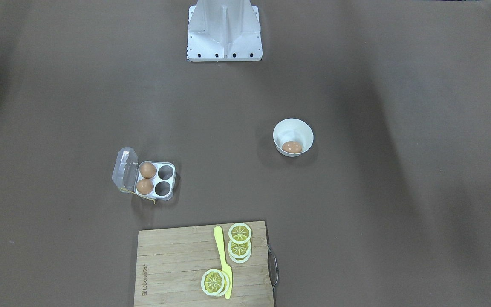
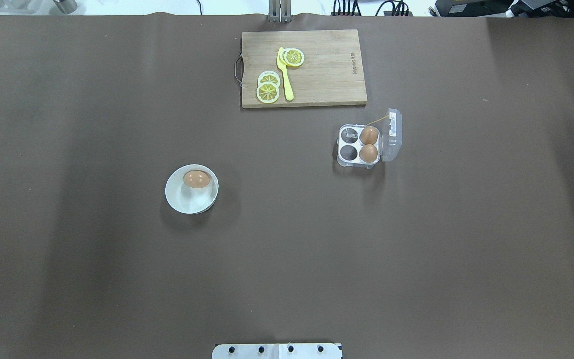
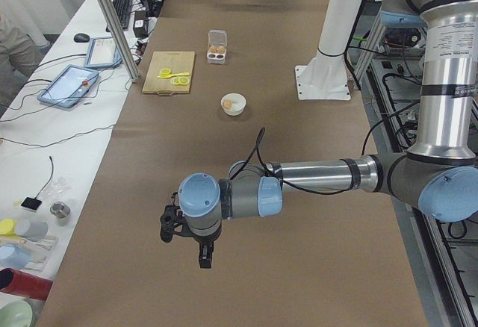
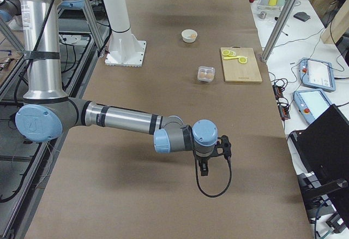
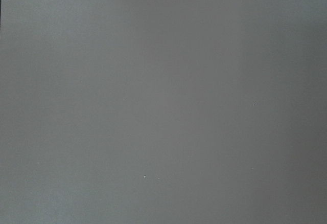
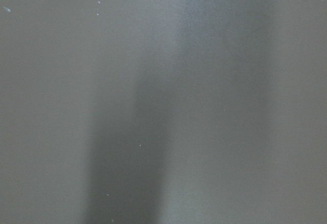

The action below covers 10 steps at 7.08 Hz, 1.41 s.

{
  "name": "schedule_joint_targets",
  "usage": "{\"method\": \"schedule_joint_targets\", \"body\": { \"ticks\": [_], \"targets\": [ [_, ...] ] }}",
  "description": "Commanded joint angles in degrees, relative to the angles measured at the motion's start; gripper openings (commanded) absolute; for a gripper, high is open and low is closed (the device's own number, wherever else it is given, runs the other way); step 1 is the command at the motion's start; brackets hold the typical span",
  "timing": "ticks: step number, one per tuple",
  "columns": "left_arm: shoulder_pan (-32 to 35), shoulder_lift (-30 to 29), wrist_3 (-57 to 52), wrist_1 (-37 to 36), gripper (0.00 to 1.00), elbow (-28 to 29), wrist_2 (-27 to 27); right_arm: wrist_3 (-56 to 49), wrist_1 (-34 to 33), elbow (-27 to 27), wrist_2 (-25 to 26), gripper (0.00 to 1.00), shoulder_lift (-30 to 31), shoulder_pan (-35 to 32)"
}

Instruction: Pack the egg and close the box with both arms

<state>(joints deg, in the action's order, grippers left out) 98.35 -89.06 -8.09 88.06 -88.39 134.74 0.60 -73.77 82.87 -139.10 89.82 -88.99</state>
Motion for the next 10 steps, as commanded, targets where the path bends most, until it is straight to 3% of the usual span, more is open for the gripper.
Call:
{"method": "schedule_joint_targets", "body": {
  "ticks": [1, 3, 10],
  "targets": [
    [0.0, -0.1, -0.1, -0.1, 0.98, -0.1, 0.0, 8.1, 0.2, 4.0, -1.4, 1.0, 0.1, 0.0],
    [0.0, -0.2, 0.0, -0.1, 0.98, -0.2, 0.0, 10.0, 0.1, 6.5, -1.3, 1.0, 0.4, 0.9],
    [0.0, -0.2, -0.1, 0.0, 0.97, -0.4, 0.1, 10.0, -0.2, 6.1, -1.3, 1.0, -0.4, 1.7]
  ]
}}
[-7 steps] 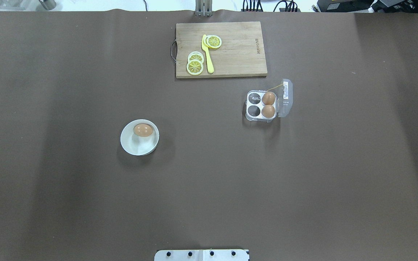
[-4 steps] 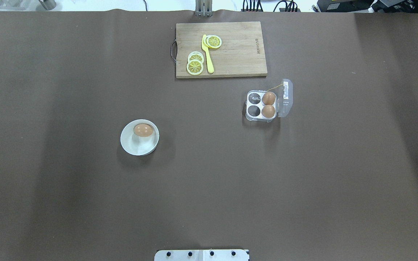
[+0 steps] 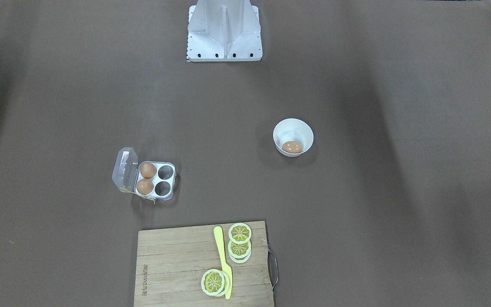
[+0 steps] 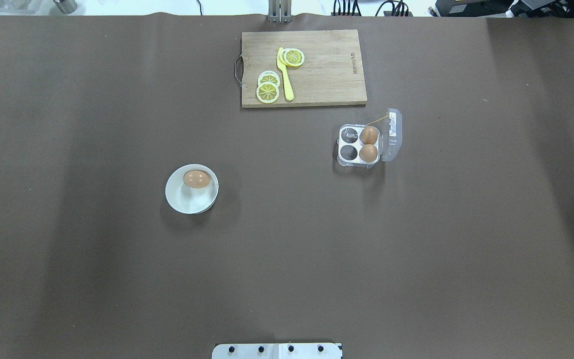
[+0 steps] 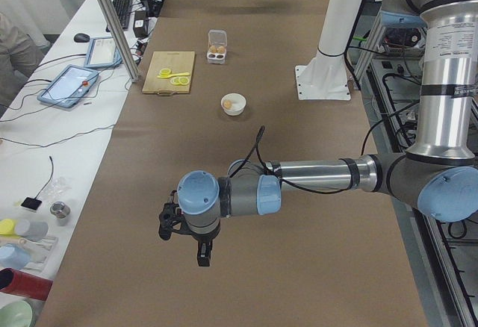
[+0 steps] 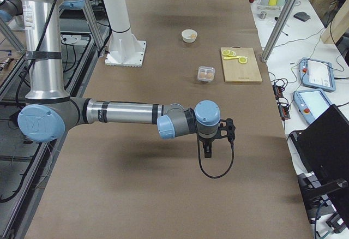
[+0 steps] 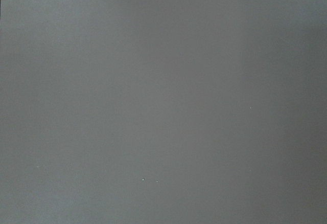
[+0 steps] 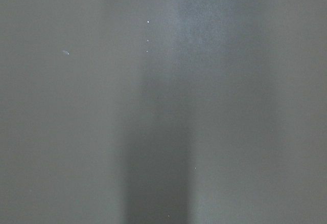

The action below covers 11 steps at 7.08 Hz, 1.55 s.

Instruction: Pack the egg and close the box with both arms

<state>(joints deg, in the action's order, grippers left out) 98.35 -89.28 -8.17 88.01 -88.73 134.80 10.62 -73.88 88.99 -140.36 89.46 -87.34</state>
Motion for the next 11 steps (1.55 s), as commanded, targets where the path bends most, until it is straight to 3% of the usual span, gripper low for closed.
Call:
{"method": "schedule_joint_targets", "body": {
  "ticks": [1, 3, 4, 7, 9, 11],
  "targets": [
    [0.0, 0.0, 0.1, -0.1, 0.97, -0.1, 0.3, 0.0, -0.1, -0.1, 0.0, 1.0, -0.4, 0.2],
    [0.0, -1.2, 2.1, -0.9, 0.97, -0.1, 8.7, 0.0, -0.2, -0.1, -0.1, 1.0, -0.6, 0.4],
    [-0.1, -1.3, 4.6, -0.2, 0.97, -0.3, 10.2, 0.0, -0.2, -0.1, -0.1, 1.0, -0.9, 0.6],
    [-3.2, -1.4, 6.1, -0.2, 0.98, -3.5, 9.4, 0.0, -0.2, -0.1, -0.1, 1.0, -0.8, 0.9],
    [-9.8, -1.6, 13.7, 0.0, 0.98, -9.6, 9.2, 0.0, -0.2, -0.1, -0.1, 1.0, -0.8, 1.0],
    [-15.0, -5.4, 21.5, 1.2, 0.97, -12.9, 7.1, 0.0, -0.2, -0.5, 0.0, 1.0, -0.4, 1.0]
  ]
}}
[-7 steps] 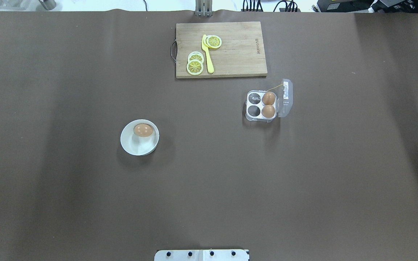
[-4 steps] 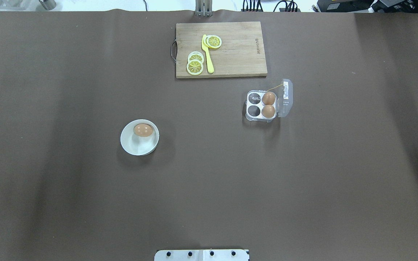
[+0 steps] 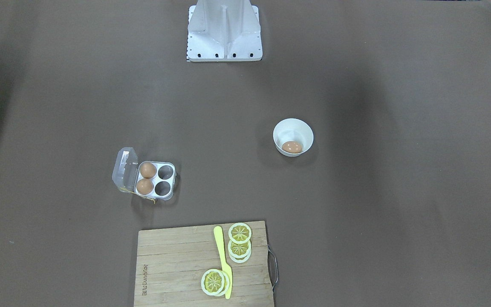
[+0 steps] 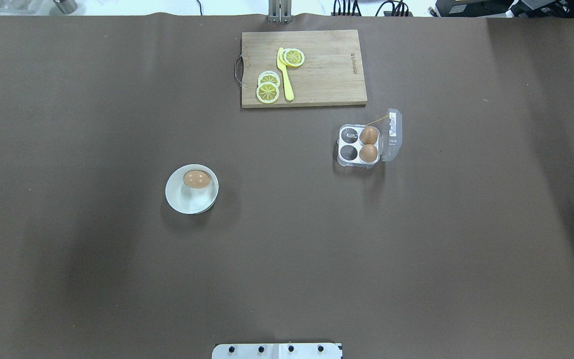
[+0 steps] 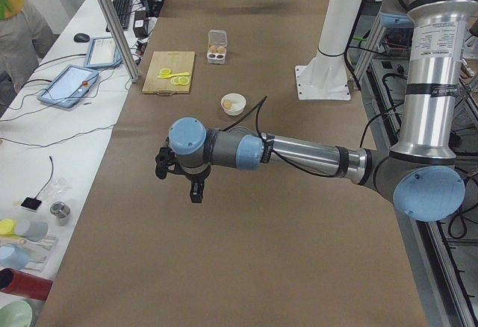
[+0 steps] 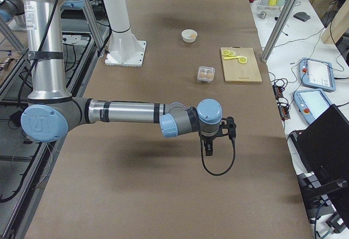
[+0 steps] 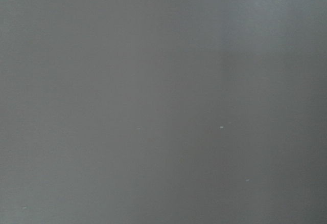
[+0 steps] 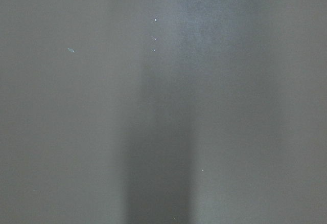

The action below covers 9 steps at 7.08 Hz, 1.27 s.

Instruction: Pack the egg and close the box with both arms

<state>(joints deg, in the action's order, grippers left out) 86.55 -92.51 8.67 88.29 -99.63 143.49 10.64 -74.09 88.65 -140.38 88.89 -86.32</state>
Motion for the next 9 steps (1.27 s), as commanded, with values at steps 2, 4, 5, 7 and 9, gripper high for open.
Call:
{"method": "schedule_joint_targets", "body": {
  "ticks": [2, 4, 5, 7, 9],
  "targets": [
    [-10.7, -5.0, 10.5, 4.2, 0.97, -3.4, -6.5, -0.1, 0.0, -0.2, -0.1, 1.0, 0.1, 0.1],
    [-18.3, -9.6, 16.5, 4.3, 0.97, -4.3, -6.6, -0.1, 0.0, -0.4, -0.1, 1.0, 0.1, 0.1],
    [-21.8, -12.5, 20.3, 4.3, 0.97, -4.3, -8.1, -0.1, 0.0, -0.4, -0.1, 1.0, 0.0, 0.1],
    [-26.9, -16.2, 21.9, 4.3, 0.97, -4.3, -8.8, -0.1, 0.0, -0.4, -0.1, 1.0, -0.1, 0.2],
    [-31.3, -20.7, 24.6, 4.3, 0.97, -3.6, -8.7, -0.1, 0.0, -0.4, -0.1, 1.0, -0.3, 0.5]
  ]
}}
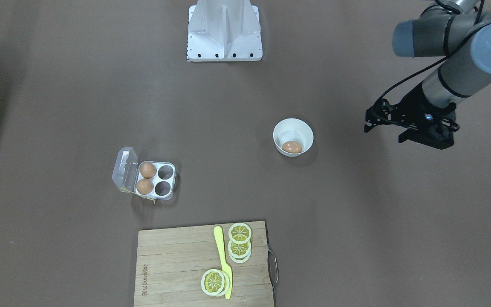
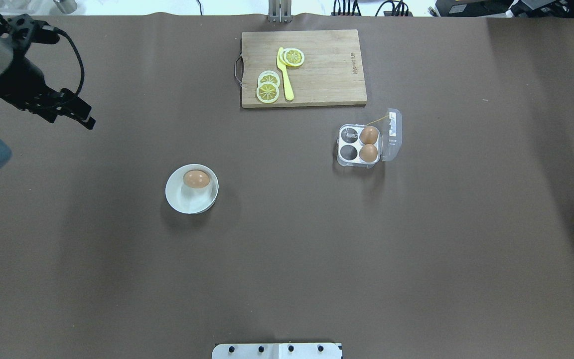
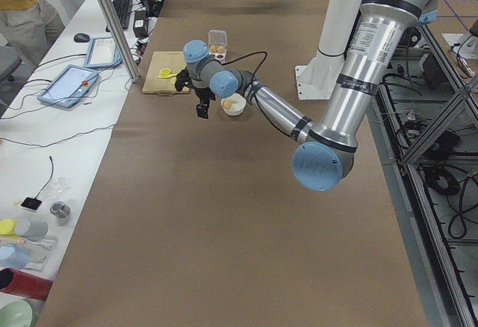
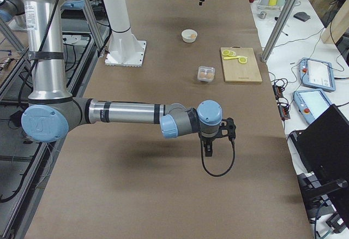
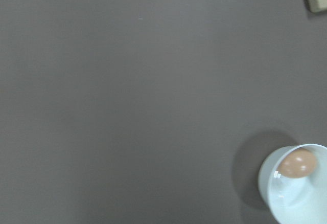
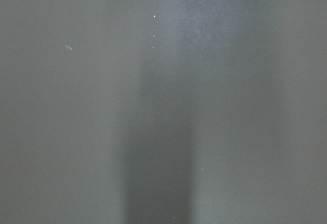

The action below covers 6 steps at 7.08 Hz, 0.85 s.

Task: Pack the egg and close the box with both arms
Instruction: 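Move the left gripper over the brown egg in the white bowl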

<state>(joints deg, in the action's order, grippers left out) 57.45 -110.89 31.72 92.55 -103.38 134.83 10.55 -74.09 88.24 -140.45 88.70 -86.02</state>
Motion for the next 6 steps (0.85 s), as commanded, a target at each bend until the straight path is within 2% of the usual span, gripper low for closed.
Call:
{"method": "schedule_joint_targets", "body": {
  "ticks": [1, 5, 6],
  "targets": [
    [-3.7, -3.5, 1.5, 0.0, 0.97, 0.3, 0.1, 0.0, 0.0, 0.0, 0.0, 1.0, -0.1, 0.3],
    [-7.7, -8.8, 0.7, 0.3, 0.97, 3.3, 0.0, 0.0, 0.0, 0.1, -0.1, 1.0, -0.1, 0.3],
    [-8.3, -12.0, 0.5, 2.7, 0.97, 8.1, -0.1, 0.0, 0.0, 0.1, -0.1, 1.0, 0.0, 0.3]
  ]
}}
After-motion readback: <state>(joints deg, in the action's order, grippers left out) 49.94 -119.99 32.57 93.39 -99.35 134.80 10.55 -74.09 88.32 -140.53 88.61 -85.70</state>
